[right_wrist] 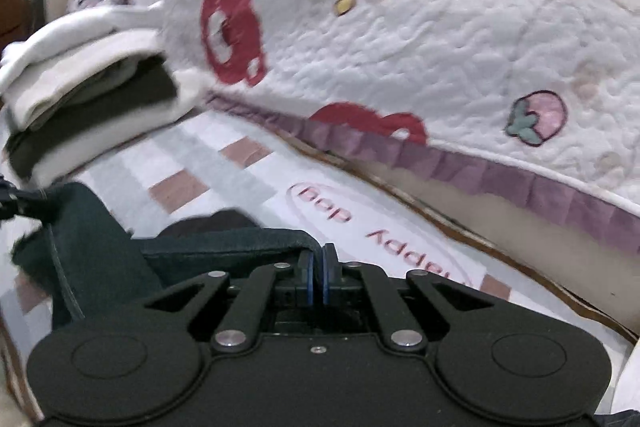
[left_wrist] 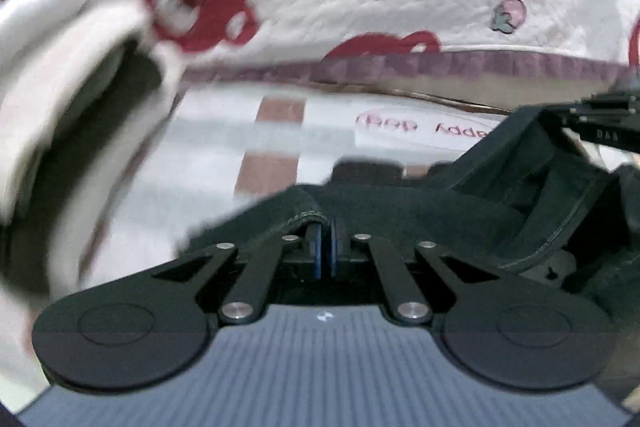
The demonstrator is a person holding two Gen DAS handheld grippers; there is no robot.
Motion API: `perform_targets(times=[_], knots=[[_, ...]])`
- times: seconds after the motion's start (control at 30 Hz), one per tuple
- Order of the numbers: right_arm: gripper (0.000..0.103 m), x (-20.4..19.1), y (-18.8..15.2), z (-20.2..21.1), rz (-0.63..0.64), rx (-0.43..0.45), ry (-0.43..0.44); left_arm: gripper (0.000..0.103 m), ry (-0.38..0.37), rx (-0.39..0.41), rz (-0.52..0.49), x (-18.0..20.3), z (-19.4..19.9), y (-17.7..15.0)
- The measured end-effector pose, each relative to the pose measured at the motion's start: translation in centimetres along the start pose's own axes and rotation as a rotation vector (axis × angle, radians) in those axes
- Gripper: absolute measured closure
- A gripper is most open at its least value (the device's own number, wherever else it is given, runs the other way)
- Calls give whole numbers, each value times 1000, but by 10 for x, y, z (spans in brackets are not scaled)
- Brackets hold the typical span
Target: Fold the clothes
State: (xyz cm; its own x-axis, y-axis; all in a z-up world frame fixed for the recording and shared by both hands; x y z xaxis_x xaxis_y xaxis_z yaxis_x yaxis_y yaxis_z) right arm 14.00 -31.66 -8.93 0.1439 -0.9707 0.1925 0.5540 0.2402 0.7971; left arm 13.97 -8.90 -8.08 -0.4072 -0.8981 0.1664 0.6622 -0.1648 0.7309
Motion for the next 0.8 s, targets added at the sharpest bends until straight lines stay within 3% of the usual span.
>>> perform_targets(times=[0.13,0.23,0.27,0.43,0.5,0.6,0.67,0.77,0.8], knots=[[99,39,32,-5,-67,86,-88,100,-16,149,-121,15,3,92],[99,90,80,-8,-130,199,-192,100,-4,266,-142,12,2,148],[98,100,75,-11,-153,189,-199,100,2,271,-110,4,-5,151],[84,141,29,-22,-267,80,-201,99,32,128,223,-61,-70,98],[56,157,10,-26,-312,37,-201,98,57,57,351,-87,-95,68],[53,181,-17,-33,-381,-29,-202,97,134,-80,509,-126,-121,-3],[53,197,-36,-37,-426,-73,-202,101,124,-77,572,-136,-117,-23],[53,221,-63,-42,-493,-139,-202,98,106,-72,652,-147,-113,-46],[53,240,-78,-36,-520,-155,-244,97,96,-68,657,-145,-113,-45]])
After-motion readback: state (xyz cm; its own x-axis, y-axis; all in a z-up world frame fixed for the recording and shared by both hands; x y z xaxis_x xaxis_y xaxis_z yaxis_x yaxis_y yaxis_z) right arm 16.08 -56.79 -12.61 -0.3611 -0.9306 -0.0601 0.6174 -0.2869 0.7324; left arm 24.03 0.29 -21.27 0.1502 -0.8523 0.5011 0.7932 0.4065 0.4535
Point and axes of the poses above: each gripper's, at about its wrist camera, not at the fingertips, and z roughly against the way its jaws point, x to its right, y to its top, the point moved 9 cm from there along -z, roughly the way its jaws point, and after that the axes turned 10 degrees about -y, right-handed, at the moved point
